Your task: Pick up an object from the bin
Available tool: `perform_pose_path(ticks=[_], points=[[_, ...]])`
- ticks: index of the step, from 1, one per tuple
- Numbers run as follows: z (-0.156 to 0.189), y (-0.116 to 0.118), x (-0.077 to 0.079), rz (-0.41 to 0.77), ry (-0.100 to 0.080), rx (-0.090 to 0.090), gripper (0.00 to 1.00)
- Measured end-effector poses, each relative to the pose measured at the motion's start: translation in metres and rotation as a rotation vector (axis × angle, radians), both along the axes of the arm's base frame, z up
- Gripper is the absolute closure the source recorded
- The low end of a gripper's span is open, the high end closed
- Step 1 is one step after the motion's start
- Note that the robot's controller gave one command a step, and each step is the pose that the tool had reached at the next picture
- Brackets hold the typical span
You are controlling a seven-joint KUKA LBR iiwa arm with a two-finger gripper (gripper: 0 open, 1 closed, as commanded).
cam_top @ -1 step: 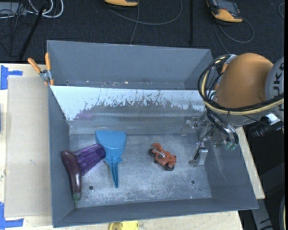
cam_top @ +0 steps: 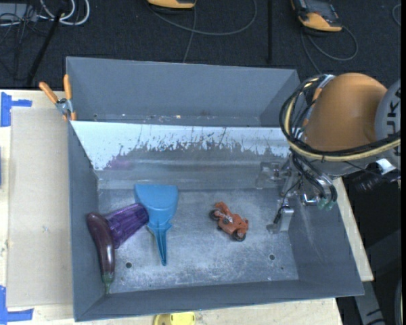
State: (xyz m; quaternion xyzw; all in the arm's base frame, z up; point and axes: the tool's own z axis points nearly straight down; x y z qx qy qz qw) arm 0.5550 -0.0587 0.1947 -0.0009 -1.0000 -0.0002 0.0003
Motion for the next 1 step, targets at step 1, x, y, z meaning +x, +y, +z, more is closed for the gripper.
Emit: perform_pose_path(ticks=[1], points=[[-0.0572,0.0165,0.0061,-0.012,-0.006,-0.001,0.0]])
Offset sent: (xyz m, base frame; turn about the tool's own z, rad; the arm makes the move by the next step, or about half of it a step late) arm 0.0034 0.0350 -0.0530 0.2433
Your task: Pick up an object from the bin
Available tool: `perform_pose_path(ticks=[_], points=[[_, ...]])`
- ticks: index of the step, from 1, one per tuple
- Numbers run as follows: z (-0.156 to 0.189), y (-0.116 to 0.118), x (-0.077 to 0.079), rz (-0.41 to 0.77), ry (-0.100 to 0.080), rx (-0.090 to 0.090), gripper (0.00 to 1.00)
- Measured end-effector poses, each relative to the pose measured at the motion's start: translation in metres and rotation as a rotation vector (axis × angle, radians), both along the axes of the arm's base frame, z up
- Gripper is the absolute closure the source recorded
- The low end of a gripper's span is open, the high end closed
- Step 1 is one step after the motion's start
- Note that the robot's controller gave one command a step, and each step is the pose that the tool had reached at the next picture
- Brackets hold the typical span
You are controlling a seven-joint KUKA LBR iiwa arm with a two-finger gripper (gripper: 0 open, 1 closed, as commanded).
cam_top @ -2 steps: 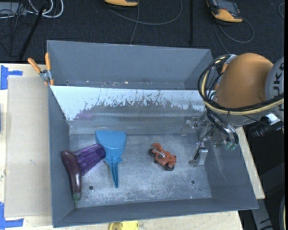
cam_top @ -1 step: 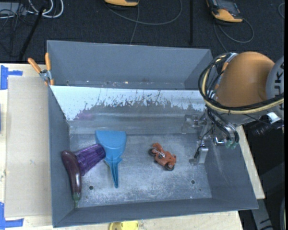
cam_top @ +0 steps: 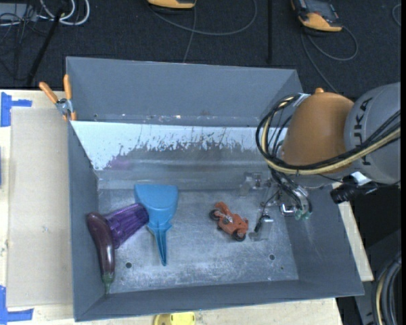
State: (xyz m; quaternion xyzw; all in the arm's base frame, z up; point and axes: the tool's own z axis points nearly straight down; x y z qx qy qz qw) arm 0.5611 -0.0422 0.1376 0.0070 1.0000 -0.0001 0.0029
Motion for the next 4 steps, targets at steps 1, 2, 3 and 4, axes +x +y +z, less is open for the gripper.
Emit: perform_pose_path(ticks=[1,2,3,4], points=[[-0.032,0.009,-0.003,-0.092,0.01,0.001,0.0],[-0.032,0.011,-0.019,-0.321,0.008,0.001,0.0],[-0.07,0.013,-0.009,-0.201,0.008,0.001,0.0],[-0.068,0.026,-0.014,-0.431,0.007,0.001,1.0]])
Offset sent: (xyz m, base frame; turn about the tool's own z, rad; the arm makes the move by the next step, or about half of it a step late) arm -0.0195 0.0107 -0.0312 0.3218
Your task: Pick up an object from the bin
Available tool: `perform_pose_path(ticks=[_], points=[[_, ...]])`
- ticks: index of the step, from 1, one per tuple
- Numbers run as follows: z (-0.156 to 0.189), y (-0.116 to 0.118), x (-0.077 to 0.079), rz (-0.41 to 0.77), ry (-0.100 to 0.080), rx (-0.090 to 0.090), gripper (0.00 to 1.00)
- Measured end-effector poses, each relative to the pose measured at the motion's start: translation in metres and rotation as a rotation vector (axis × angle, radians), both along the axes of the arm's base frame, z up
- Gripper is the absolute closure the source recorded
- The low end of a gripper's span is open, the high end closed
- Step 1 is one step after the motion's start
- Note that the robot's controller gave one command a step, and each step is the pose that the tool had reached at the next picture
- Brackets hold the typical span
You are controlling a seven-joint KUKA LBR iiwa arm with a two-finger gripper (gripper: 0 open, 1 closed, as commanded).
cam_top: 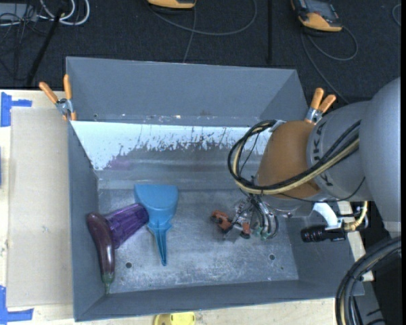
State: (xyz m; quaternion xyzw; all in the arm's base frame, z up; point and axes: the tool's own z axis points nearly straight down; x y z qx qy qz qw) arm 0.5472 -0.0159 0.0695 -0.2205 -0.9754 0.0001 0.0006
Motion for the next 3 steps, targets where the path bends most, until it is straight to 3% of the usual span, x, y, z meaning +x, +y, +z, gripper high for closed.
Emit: perform_pose_path(ticks=[2,3], points=[[0.002,0.0,0.0,0.001,0.0,0.0,1.0],[0.013,0.0,-0.003,0.001,0.009,0.0,1.0]])
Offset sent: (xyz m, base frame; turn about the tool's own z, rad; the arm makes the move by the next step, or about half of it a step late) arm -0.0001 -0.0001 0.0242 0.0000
